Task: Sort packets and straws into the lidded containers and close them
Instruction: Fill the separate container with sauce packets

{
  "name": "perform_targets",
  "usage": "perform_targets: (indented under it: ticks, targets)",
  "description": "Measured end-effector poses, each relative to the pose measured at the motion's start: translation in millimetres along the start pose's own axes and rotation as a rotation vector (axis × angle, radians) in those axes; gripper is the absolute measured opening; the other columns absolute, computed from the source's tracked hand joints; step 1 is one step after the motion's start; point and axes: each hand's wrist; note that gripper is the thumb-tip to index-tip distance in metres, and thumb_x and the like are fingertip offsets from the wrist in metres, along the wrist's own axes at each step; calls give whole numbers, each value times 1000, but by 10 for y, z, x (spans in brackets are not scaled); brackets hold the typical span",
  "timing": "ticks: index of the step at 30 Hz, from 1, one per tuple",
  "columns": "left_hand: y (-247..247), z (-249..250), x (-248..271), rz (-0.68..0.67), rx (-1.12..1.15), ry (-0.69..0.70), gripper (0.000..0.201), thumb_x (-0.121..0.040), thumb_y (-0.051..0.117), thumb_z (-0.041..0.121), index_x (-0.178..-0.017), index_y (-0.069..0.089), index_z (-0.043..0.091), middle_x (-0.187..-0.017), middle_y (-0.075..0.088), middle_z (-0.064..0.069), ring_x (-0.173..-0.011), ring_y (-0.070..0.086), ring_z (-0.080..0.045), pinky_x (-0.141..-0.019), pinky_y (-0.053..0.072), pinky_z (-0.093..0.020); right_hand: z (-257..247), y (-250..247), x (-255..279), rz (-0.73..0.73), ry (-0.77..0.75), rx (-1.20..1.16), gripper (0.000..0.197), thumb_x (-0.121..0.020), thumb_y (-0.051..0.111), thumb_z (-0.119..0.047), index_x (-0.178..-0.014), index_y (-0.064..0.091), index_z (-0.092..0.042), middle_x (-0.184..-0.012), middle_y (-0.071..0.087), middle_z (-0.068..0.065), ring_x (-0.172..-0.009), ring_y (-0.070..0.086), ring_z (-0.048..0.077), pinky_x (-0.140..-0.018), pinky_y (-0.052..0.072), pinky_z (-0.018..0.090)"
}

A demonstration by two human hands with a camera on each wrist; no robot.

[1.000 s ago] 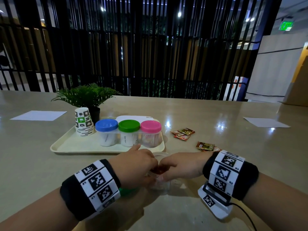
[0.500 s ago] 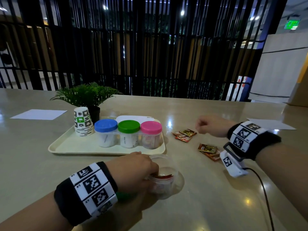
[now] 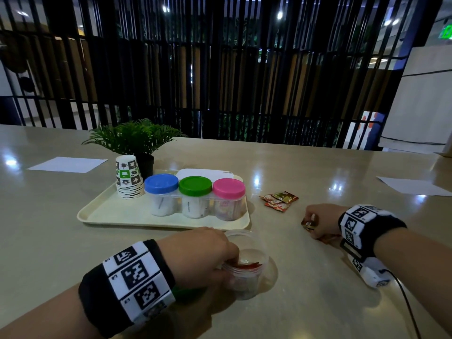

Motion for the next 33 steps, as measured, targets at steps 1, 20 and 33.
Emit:
perform_targets:
  ticks: [1, 20, 33]
  targets:
    - [1, -1, -1, -2, 4, 0, 32, -94, 55, 43, -122, 56, 30, -117, 58, 4, -108, 53, -14, -97, 47, -37, -6, 7, -8, 10, -4, -11, 38, -79, 73, -32, -110, 51, -26, -121, 55, 0, -98, 51, 16, -82, 44, 27]
    - [-55, 69, 21, 60, -63, 22, 32, -96, 55, 38, -126, 55, 27, -124, 60, 5, -116, 52, -13, -109, 30, -30, -102, -418, 454, 257, -197, -709, 11, -94, 51, -8, -94, 57, -17, -89, 66, 12, -70, 70, 21, -62, 59, 33]
    - [-72, 99, 2, 40, -39, -13, 35, -95, 59, 32, -129, 52, 32, -126, 61, 9, -119, 53, -11, -118, 17, -39, -783, -572, 1085, 260, -547, -609, 33, -78, 70, -1, -102, 60, -22, -99, 66, 3, -80, 66, 15, -69, 59, 32]
Point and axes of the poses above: each hand's wrist, its own x-axis away from the middle knuckle, its own y-axis out of the palm, z = x × y
